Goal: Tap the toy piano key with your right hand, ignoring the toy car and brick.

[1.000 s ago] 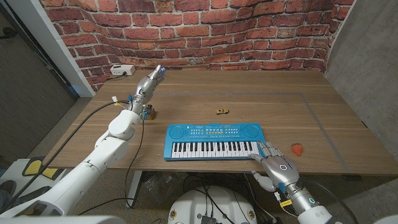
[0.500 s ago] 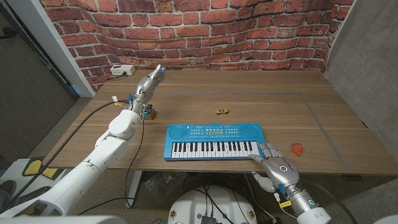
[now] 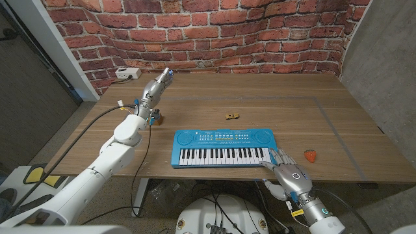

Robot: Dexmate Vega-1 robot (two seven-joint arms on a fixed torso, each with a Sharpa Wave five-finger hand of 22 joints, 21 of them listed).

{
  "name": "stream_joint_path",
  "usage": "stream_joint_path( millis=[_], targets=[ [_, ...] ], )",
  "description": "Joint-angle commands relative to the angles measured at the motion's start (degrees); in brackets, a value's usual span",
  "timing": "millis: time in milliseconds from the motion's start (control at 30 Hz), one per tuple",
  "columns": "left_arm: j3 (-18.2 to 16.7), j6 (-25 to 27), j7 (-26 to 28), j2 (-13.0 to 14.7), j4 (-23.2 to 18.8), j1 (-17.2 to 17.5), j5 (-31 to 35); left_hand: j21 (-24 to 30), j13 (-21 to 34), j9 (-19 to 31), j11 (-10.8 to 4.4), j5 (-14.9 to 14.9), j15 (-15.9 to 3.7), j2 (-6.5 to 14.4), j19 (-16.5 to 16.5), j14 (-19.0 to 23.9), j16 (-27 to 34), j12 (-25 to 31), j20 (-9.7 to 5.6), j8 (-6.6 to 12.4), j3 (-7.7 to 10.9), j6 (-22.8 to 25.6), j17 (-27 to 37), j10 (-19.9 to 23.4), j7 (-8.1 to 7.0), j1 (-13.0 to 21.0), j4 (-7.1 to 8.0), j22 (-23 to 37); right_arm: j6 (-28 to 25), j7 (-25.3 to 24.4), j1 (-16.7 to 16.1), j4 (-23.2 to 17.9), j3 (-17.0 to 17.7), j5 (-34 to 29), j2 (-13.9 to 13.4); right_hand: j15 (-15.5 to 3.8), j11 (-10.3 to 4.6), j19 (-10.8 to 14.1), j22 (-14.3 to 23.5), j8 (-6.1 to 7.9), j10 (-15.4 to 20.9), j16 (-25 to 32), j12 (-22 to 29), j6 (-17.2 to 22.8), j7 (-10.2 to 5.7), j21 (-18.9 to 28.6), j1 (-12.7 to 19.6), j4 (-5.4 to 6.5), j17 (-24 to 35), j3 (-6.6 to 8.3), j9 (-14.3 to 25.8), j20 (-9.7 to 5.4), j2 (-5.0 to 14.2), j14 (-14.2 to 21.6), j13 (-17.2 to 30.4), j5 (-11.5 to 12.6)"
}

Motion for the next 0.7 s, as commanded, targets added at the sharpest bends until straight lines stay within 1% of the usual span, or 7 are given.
stream_joint_path(
  millis=[33,233,500,700],
  targets=[
    [-0.6,-0.3,0.7,0.2,-0.5,0.5,0.2,-0.1,0.1,0.3,-0.11,-0.1,-0.07,0.0,0.2,0.5,-0.2,-0.3,0.20,-0.12,0.24,0.6,0.2,0.3,-0.08,0.5,0.15,0.3,-0.4,0.1,1.7,0.4,-1.5,1.2,-0.7,0.12,0.11,0.2,0.3,0.07,0.8,0.3,0.6,0.6,0.07,0.2,-0.3,0.06,0.3,0.37,0.0,0.09,0.17,0.3,0.1,0.0],
    [-0.4,-0.1,0.2,0.0,0.0,-0.1,0.0,-0.2,0.1,0.3,-0.34,-0.1,-0.09,0.0,0.2,0.5,-0.2,-0.3,0.14,-0.13,0.24,0.6,0.2,0.4,-0.08,0.5,0.16,0.3,-1.0,0.3,2.2,0.3,-2.0,1.8,-0.8,0.08,0.05,0.3,0.3,0.04,0.8,0.3,0.6,0.8,0.06,0.2,-0.2,-0.02,0.2,0.44,0.0,0.11,0.17,0.4,0.1,0.0],
    [-0.1,-0.3,0.0,-0.3,0.5,-0.6,0.1,-0.3,0.1,0.3,-0.15,-0.1,-0.09,0.0,0.2,0.5,-0.2,-0.3,0.23,-0.13,0.24,0.7,0.2,0.3,-0.12,0.4,0.17,0.3,-2.3,0.6,2.6,-0.1,-2.6,1.2,-1.4,0.11,-0.15,0.3,0.3,-0.01,1.1,0.3,0.7,1.2,0.07,0.3,-0.3,-0.06,0.2,0.51,0.0,0.07,0.15,0.6,0.1,0.0],
    [-0.1,0.0,0.1,-0.2,0.5,-0.9,0.1,-0.4,0.1,0.3,-0.11,-0.1,-0.11,0.0,0.3,0.5,-0.2,-0.3,0.20,-0.16,0.24,0.7,0.2,0.4,-0.05,0.4,0.17,0.3,-2.9,0.7,2.8,-0.4,-2.9,0.9,-1.9,0.09,-0.02,0.4,0.3,-0.06,1.5,0.4,0.8,1.4,0.09,0.3,-0.3,-0.08,0.2,0.55,0.0,0.07,0.14,0.9,0.1,0.0]
  ],
)
